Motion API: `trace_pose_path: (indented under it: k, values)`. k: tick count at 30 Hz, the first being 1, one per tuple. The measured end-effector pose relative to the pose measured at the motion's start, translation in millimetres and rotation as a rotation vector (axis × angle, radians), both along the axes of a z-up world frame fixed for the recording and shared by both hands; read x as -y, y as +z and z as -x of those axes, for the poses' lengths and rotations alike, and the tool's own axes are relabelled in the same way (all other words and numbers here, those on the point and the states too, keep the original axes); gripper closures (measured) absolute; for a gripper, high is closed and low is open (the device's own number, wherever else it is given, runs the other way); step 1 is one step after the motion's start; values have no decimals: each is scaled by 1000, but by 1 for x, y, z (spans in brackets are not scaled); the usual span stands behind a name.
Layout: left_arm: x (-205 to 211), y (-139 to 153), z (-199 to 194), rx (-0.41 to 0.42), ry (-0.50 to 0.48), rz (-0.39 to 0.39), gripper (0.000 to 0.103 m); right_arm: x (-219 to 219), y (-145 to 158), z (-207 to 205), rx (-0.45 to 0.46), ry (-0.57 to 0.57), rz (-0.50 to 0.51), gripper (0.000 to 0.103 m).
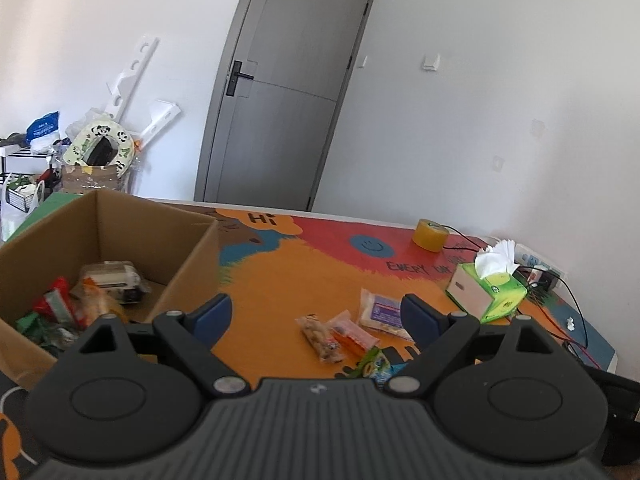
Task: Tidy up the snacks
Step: 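Move both open tools back over the snack pile, then grasp the blue-green packet with the left tool while the right tool approaches the pile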
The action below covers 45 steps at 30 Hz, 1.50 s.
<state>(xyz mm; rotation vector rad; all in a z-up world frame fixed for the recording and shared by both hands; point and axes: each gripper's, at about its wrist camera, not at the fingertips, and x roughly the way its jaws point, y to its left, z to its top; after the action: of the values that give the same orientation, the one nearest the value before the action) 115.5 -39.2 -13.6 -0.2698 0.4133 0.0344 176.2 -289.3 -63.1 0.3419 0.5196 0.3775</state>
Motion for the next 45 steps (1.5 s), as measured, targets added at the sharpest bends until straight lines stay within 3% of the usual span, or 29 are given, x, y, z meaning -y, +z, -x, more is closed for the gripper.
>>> trace_pose_path:
  k: [18, 35, 38, 40, 45]
  values:
    - [31, -33, -43, -91, -56, -9, 15, 18, -33, -29, -75, -13, -13, 36]
    - [70, -66, -79, -182, -105, -50, 15, 42, -52, -44, -126, -48, -27, 35]
    - [73, -73, -82, -192, -105, -66, 24, 43, -55, -46, -131, -48, -31, 35]
    - [73, -77, -85, -200, -108, -65, 39, 42, -56, -48, -135, -44, -33, 35]
    - [68, -78, -84, -200, -108, -59, 64, 34, -56, -50, -134, -25, -27, 35]
